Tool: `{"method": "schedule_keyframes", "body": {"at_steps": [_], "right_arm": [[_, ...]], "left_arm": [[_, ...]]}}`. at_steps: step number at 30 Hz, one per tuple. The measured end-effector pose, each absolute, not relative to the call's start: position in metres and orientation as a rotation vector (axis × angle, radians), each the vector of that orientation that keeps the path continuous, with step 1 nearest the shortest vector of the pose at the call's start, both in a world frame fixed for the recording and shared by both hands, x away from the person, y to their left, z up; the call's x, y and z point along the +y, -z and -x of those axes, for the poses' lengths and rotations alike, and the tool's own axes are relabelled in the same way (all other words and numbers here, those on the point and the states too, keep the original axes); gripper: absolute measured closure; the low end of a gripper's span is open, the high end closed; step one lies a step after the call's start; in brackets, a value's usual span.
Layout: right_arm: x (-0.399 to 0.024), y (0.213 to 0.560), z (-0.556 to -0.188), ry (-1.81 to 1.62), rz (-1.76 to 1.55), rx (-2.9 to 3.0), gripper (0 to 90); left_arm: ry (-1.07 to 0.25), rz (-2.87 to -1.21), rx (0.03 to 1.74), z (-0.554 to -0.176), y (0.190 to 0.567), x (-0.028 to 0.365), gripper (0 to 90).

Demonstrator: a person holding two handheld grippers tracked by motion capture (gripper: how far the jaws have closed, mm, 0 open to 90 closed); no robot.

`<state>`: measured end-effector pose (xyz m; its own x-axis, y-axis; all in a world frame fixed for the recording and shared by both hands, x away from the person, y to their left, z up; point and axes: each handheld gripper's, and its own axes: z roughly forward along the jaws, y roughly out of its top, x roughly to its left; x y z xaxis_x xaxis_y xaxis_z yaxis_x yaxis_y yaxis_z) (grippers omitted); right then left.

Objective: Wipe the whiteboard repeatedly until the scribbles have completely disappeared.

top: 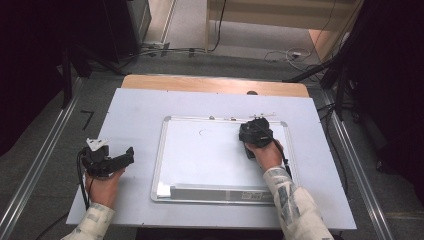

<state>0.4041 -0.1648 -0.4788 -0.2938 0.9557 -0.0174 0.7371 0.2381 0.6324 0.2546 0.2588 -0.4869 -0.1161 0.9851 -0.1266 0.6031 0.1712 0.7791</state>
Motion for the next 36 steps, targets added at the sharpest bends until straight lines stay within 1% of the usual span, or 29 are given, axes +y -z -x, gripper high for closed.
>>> {"method": "schedule_keyframes", "body": {"at_steps": [25,36], "right_arm": [[-0.091,0.48,-0.403,-0.78,-1.456,2.206,37.4],[-0.068,0.481,-0.403,-0.787,-1.416,2.238,37.5]], "left_arm": [[-0.747,-1.5,1.795,-0.255,0.486,0.26,4.7],[-0.745,-1.5,1.793,-0.255,0.486,0.259,4.6]]}}
